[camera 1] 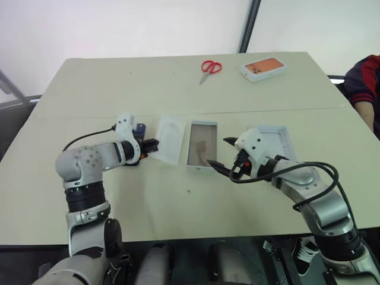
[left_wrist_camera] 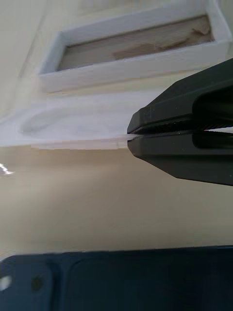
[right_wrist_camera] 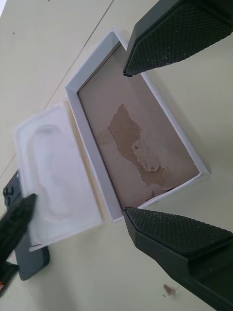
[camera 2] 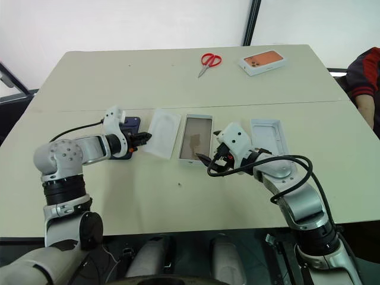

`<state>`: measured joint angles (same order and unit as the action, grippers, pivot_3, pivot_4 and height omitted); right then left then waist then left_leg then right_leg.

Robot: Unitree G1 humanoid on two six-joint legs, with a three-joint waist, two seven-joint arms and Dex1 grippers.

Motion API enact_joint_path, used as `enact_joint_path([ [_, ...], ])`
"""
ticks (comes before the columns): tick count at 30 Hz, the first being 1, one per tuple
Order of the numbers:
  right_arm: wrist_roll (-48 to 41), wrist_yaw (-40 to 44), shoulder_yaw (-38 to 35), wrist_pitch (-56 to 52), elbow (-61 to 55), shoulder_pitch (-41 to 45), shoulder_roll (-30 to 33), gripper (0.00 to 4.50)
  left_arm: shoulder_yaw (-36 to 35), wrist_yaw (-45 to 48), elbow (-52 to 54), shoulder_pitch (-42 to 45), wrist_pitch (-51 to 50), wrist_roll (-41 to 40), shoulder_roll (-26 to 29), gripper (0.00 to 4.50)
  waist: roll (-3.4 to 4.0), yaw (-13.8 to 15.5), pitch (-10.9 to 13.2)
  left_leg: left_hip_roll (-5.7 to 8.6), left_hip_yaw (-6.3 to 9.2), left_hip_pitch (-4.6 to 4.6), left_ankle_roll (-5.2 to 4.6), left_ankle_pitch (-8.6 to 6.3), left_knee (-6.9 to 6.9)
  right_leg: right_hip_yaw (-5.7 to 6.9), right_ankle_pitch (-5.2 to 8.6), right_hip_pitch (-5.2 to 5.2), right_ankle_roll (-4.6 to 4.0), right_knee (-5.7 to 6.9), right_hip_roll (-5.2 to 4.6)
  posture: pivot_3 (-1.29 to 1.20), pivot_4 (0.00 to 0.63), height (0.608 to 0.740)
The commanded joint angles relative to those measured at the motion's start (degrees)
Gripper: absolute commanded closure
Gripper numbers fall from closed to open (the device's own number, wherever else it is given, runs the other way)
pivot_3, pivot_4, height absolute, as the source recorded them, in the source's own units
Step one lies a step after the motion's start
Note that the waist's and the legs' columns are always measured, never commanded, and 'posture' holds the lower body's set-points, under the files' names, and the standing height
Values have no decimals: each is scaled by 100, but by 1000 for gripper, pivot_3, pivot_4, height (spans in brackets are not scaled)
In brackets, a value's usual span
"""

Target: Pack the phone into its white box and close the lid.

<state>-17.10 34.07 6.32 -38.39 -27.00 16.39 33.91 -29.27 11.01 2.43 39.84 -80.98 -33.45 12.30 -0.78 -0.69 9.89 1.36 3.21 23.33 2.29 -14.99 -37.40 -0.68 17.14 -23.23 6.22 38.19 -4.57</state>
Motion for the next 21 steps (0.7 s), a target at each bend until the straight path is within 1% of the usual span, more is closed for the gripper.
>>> enact_joint_path([
  [1,17,46,-202,81,-118,141,106,0,-593,-80,265,243,71,-374,-80,4446,-1,1,1,0,0,0,0,0,0,0,0,0,0,0,0,0,150,740],
  [3,25,62,-224,94,-81,170,150,0,-603,-75,369,283,1,-511,-170,4446,-1,1,1,0,0,0,0,0,0,0,0,0,0,0,0,0,150,740],
  [5,27,86,-248,103,-51,191,175,0,-760,-157,445,397,-130,-719,-410,4446,-2,16,0,0,0,0,2,1,-1,0,0,1,0,0,-1,0,150,740],
  [6,33,101,-262,112,-38,195,191,0,-885,-282,493,506,-269,-853,-696,4446,-3,30,1,0,1,1,2,1,-2,1,0,2,0,-1,-2,0,150,740],
  [8,47,117,-278,122,-21,198,211,0,-1013,-468,579,636,-473,-989,-1078,4446,-10,61,2,4,6,5,1,1,-8,6,0,4,0,-2,-6,0,150,740],
  [11,70,110,-329,121,-21,180,249,0,-723,-765,840,593,-775,-885,-1609,4446,-10,62,2,4,4,8,2,1,-17,6,0,6,1,-6,-6,0,150,740],
  [14,78,96,-373,114,-37,160,264,0,-632,-1074,918,538,-933,-724,-2026,4446,-10,28,2,5,4,7,3,1,-15,5,0,5,1,-4,-2,0,150,740],
  [17,88,79,-411,97,-81,111,271,0,-402,-1318,972,404,-1064,-471,-2202,4446,-10,-12,2,7,2,5,1,0,-11,4,0,5,1,-4,4,0,150,740],
  [21,109,72,-410,102,-80,94,259,0,-316,-1373,940,331,-1120,-326,-2219,4446,-10,1,2,8,1,1,2,1,-3,2,0,3,0,-3,6,0,150,740],
])
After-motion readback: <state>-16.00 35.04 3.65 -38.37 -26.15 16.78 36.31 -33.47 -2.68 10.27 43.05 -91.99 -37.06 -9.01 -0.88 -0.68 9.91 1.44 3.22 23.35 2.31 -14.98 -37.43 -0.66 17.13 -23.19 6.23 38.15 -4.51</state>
